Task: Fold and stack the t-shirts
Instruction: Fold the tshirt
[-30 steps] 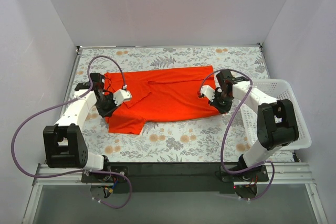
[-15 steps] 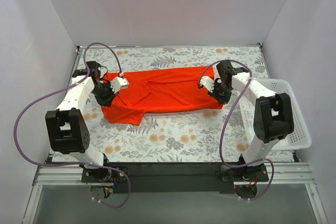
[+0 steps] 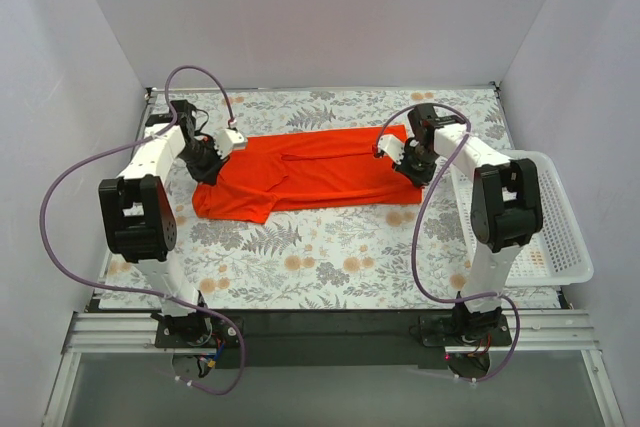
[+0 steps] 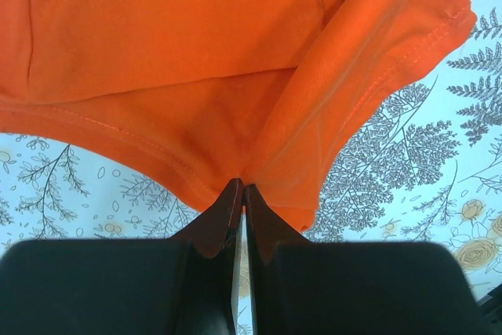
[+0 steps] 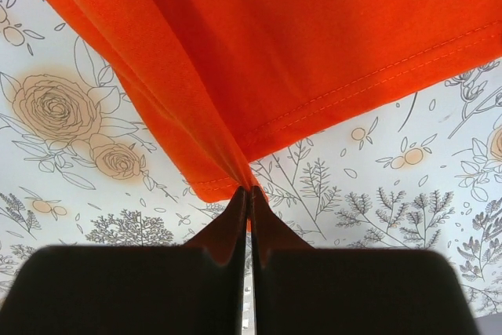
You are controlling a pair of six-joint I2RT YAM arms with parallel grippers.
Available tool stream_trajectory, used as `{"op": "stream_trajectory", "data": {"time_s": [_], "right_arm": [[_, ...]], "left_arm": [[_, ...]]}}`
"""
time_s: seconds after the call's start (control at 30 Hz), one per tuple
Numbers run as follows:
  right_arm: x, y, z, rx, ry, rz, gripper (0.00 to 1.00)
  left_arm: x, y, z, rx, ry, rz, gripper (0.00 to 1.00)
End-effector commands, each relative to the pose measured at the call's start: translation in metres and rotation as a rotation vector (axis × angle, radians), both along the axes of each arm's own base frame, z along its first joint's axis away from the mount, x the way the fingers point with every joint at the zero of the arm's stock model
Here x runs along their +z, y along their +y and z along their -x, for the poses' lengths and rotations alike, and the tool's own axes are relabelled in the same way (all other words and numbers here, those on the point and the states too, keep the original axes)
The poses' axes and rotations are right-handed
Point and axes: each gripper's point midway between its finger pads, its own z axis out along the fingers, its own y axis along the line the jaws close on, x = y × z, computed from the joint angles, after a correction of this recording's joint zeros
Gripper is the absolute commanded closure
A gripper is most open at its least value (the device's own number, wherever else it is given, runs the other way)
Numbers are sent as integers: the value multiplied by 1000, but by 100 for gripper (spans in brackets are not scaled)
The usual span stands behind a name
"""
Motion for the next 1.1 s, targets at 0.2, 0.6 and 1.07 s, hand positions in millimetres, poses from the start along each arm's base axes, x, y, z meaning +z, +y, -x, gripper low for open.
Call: {"op": "stream_trajectory", "data": {"time_s": [0.2,0.6,1.07], "right_arm": [[8,-3,-19,34,-12,14,99],[6,-2,-38,35,-20,17,99],[6,0,-62,33,-48,25,99]], "left_arm": [[3,-7,-33,-15,-60,9,100],[4,-1,-62,-24,-112,-22,100],[1,1,-77,-25,-129,-31,100]]}}
